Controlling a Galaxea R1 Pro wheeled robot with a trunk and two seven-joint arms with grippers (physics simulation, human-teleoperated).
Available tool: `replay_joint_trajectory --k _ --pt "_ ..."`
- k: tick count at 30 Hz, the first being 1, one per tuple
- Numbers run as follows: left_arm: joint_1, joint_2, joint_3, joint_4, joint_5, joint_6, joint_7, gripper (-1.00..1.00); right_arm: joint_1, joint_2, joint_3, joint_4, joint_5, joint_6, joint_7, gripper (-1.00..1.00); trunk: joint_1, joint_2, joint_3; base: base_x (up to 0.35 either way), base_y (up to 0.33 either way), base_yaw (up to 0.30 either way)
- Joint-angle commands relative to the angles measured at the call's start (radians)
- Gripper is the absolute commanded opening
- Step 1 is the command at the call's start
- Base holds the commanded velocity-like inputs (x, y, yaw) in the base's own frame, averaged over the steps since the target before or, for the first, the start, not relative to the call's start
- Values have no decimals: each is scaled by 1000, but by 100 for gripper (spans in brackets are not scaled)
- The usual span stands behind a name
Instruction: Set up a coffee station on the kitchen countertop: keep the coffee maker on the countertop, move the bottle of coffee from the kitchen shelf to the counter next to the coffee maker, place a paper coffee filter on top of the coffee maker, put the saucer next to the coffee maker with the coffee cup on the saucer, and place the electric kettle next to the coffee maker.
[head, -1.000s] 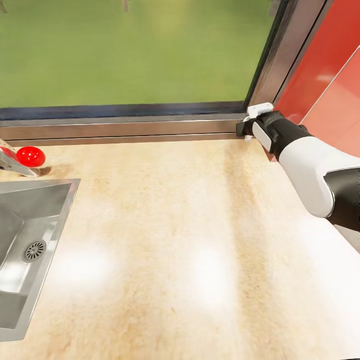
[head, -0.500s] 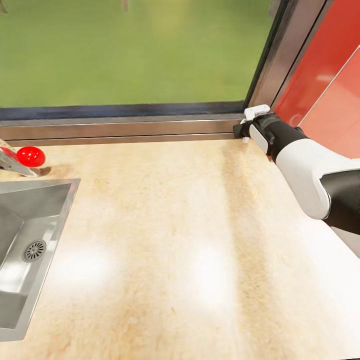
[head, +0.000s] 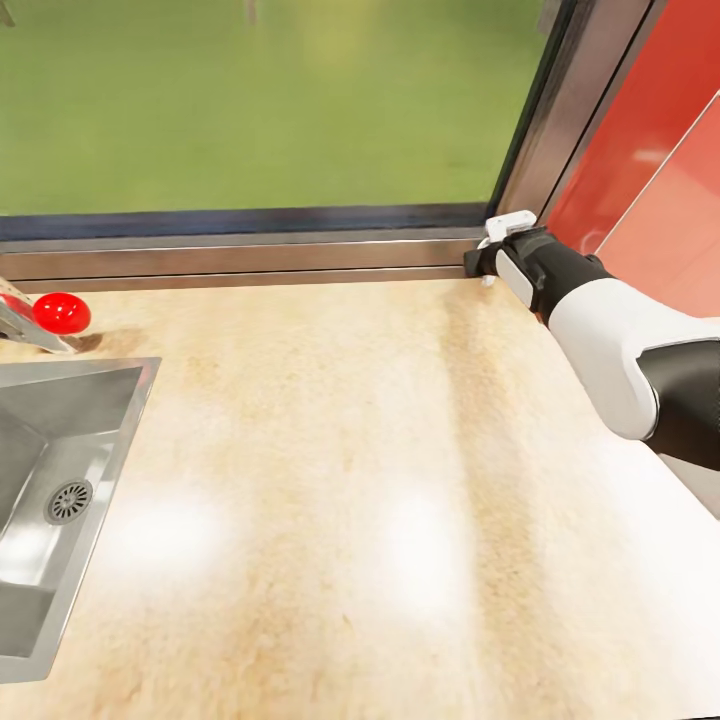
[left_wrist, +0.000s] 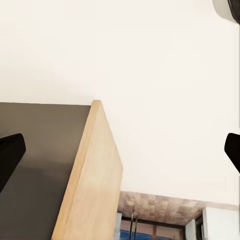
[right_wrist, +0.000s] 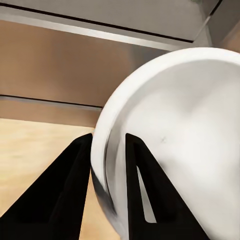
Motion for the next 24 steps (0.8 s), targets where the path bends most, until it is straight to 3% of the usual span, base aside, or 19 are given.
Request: replay_joint_trajectory --k 1,6,17,24 --pt "-1 -1 8 3 -11 -6 1 100 0 49 3 -5 -32 5 2 -100 1 -1 -1 0 0 0" --pt "-1 -2 6 5 -13 1 -5 100 0 55 3 -6 -32 5 1 -100 1 -1 -1 -67 0 0" --pt "-1 9 16 6 -5 -5 -6 100 0 56 1 1 -32 4 1 -100 1 -1 -1 -315 0 0" --pt "-1 12 17 4 -5 -5 -6 100 26 93 1 0 -32 4 2 -100 1 -1 -1 -336 64 0"
